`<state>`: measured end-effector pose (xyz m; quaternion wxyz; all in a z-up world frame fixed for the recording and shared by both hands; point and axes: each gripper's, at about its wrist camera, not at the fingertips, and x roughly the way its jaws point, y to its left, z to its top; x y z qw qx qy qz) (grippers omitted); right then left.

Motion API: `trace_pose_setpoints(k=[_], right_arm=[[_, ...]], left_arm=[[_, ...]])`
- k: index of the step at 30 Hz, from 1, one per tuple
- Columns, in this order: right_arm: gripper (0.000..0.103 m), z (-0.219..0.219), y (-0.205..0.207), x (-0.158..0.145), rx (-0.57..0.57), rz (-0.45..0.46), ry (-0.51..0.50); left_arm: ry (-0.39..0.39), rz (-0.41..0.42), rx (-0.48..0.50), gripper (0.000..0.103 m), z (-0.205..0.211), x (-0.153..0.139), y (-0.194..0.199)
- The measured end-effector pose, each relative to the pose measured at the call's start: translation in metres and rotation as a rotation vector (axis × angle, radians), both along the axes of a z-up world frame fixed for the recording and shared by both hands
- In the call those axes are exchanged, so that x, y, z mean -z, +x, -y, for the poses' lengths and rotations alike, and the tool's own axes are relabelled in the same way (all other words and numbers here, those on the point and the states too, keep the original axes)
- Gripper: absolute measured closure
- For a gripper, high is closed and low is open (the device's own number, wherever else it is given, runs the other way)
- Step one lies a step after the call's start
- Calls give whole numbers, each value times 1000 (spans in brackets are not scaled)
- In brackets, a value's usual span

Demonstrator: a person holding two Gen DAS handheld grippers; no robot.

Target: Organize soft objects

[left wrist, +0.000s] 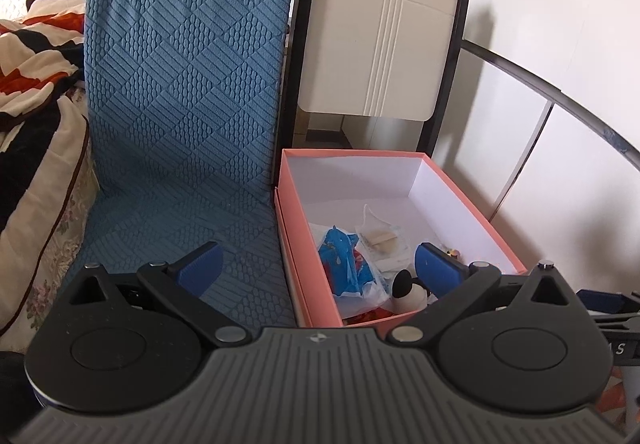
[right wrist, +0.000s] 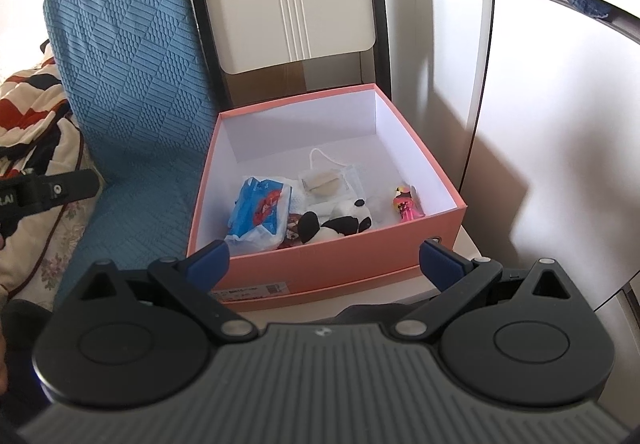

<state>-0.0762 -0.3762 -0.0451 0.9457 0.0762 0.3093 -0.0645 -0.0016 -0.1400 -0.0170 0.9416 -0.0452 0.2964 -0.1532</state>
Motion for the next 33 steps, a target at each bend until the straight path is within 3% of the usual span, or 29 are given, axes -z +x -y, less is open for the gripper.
trace_pose_setpoints(k=[33], right_arm=[[0,0,-2,-3,-4,15,-11]], left_arm=[[34,-24,20,0,2,5,3]])
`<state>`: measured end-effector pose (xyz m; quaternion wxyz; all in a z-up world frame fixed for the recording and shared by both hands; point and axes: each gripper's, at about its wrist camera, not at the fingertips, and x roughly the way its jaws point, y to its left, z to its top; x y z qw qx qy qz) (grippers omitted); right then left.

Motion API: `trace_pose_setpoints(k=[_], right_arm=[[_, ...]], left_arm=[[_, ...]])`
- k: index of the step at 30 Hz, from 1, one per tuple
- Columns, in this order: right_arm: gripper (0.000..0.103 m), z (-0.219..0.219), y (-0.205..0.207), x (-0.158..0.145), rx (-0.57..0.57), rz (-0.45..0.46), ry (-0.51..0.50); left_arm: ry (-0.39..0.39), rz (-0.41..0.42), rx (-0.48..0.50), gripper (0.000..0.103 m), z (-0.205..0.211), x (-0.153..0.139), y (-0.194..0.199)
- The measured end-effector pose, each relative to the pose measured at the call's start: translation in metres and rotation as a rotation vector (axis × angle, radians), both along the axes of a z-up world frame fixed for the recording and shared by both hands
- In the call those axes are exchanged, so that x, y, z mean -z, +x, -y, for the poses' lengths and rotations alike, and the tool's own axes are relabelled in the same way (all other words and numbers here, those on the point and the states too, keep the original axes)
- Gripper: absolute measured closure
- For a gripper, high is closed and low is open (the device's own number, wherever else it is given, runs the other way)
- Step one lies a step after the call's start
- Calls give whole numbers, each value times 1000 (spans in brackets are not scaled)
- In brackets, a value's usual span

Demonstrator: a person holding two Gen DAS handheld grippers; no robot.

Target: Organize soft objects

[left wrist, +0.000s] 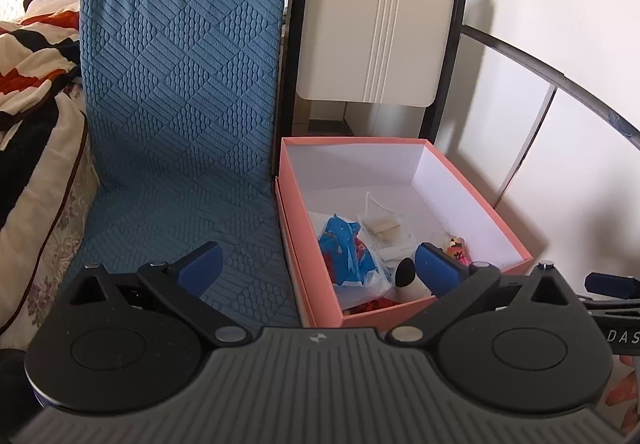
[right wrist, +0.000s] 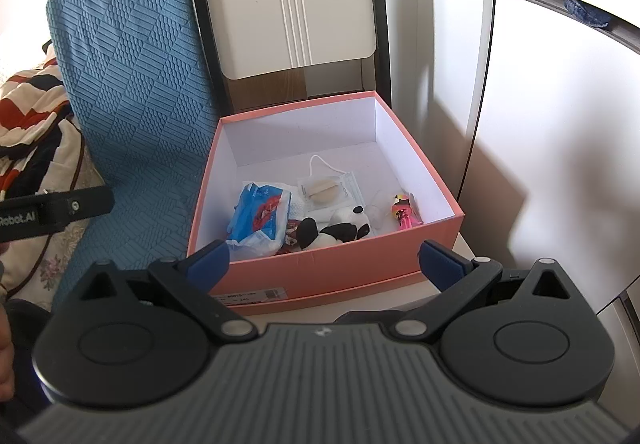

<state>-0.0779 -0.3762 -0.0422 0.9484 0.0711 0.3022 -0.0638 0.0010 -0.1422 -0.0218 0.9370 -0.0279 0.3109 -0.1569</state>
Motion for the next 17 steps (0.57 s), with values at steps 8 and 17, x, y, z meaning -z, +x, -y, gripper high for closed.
trace_pose_setpoints(k=[8,17], right_arm=[[0,0,0,0,-3,2,-1],[0,1,1,2,-2,-2,0]], left_arm=[[-41,10,21,0,-2,0,-2],[-11,3,15,0,1,2,-1]])
